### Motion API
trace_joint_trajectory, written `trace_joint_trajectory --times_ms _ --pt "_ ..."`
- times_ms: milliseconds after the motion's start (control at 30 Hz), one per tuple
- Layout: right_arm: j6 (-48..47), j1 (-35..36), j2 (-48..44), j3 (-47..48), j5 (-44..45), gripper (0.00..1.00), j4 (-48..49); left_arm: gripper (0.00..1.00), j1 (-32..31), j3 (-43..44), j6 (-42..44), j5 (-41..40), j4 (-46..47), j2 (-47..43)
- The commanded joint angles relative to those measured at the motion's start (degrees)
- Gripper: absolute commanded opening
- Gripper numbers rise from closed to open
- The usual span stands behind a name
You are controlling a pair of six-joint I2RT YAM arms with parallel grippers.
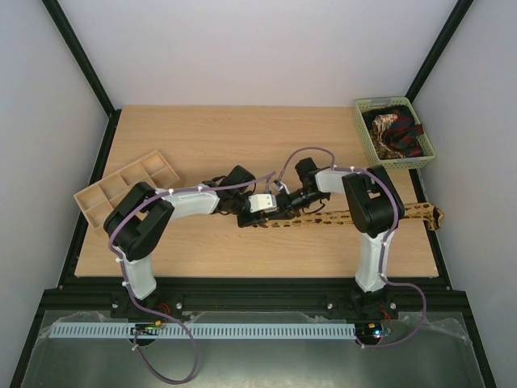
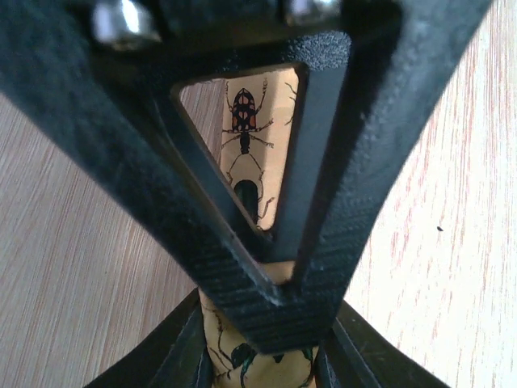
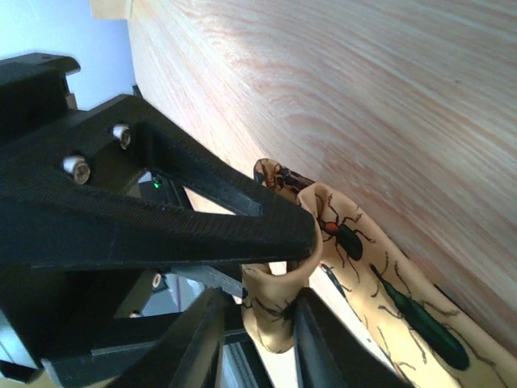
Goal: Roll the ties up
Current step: Fold the tie at the center of the board.
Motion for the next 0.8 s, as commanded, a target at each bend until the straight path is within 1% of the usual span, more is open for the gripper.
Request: trace_joint_trajectory --times_ms 0,67,100,267,333,467,533,600,667,733,767 --pt "-0.80 1.15 1.13 0.05 -0.22 0.17 -1.32 0.33 -0.29 1.46 -0.26 -0.07 -1.15 0.64" --pt "-1.51 1.15 1.51 0.03 1.12 0.06 -1.97 0.36 -0.29 1.32 0.01 -0.46 -1.34 0.39" --pt "-1.62 1.15 1.62 -0.06 1.49 0.02 -1.96 0.41 -0.29 1.04 0.40 -0.71 -1.49 0.15" --pt "-0.59 1.15 1.59 -0.41 1.96 0.01 -0.73 0.71 -0.36 0.21 2.45 -1.49 -2.56 0.21" --pt "-0.03 1.15 1.72 -0.39 1.68 0.01 -0.25 0.75 -0.65 0.49 2.33 -2.40 -2.48 1.14" --pt "0.36 1.11 2.26 -0.06 0.91 0.01 -0.24 0.75 -1.79 2.36 3.02 -4.23 -4.08 3.60" --pt "0.51 1.07 2.38 0.12 0.56 0.01 -0.14 0.73 -2.19 2.44 3.69 -5.09 -4.67 4.22" --pt "0.72 1.07 2.42 0.32 0.12 0.01 -0.25 0.67 -2.22 2.35 4.63 -6.03 -5.60 4.62" --pt "0.71 1.07 2.50 0.54 -0.14 0.01 -0.44 0.58 -1.87 2.07 5.37 -7.30 -6.22 4.42" --pt "0.64 1.07 2.70 0.87 0.24 0.01 -0.53 0.47 -0.97 1.94 5.91 -6.64 -6.51 3.67" --pt "0.65 1.08 2.95 1.22 0.61 0.01 -0.64 0.43 -0.43 2.06 5.95 -6.22 -6.48 3.41"
